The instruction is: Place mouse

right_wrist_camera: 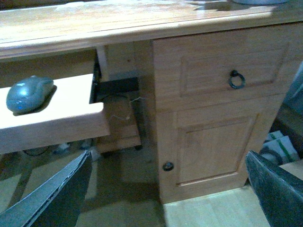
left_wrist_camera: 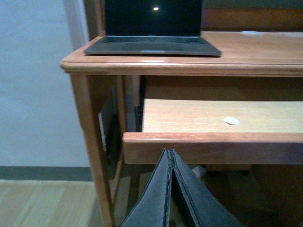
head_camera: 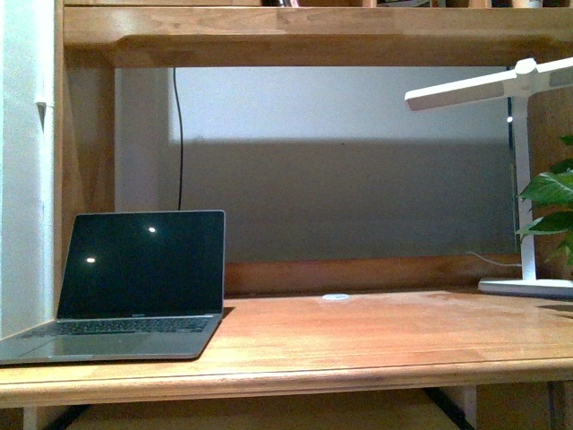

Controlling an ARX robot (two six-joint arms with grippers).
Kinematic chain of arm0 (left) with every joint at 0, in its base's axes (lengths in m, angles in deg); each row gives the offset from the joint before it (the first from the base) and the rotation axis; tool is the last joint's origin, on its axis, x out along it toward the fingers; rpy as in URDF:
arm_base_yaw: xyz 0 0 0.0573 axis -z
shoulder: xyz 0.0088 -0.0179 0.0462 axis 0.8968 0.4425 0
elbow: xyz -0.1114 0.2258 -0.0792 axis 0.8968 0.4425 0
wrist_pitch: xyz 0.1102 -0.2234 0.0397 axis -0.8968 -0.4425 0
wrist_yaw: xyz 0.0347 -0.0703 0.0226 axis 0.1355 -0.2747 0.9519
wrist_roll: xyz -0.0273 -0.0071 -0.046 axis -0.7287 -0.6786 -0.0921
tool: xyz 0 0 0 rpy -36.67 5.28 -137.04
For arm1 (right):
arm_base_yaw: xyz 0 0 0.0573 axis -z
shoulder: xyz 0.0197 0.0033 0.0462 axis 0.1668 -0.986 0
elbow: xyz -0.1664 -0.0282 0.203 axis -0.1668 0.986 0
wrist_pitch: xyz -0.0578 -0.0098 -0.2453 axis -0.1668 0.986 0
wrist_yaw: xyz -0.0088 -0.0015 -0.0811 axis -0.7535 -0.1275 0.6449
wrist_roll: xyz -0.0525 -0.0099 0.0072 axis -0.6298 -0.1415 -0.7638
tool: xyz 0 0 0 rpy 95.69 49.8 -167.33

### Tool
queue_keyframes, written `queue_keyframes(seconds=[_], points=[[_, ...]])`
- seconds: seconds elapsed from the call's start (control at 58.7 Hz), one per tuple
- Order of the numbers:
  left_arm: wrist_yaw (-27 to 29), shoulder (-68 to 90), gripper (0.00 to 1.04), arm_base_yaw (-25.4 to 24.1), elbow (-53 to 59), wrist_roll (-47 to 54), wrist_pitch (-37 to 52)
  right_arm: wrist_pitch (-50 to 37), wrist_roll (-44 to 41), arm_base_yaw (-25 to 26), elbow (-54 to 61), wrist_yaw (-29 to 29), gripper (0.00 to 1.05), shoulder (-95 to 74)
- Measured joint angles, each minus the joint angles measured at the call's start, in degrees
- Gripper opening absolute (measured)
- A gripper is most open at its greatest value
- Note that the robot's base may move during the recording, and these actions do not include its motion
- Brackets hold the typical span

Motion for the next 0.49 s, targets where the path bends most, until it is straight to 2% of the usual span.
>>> queue_keyframes(seconds=[0.273, 0.426, 0.494], points=[[-0.9, -1.4, 0.03, -1.0, 1.6, 0.0, 0.0, -10.5, 1.0, -23.6, -13.9, 16.4, 0.97, -22.1], [-0.9, -3.7, 0.03, -1.0, 4.0, 0.0, 0.3, -18.7, 0.4, -33.0, -18.0, 20.7, 0.97, -35.7], [-0.9, -3.8, 0.03, -1.0, 4.3, 0.0, 0.3, -21.5, 0.0, -35.0, -19.5, 21.6, 0.97, -41.3]])
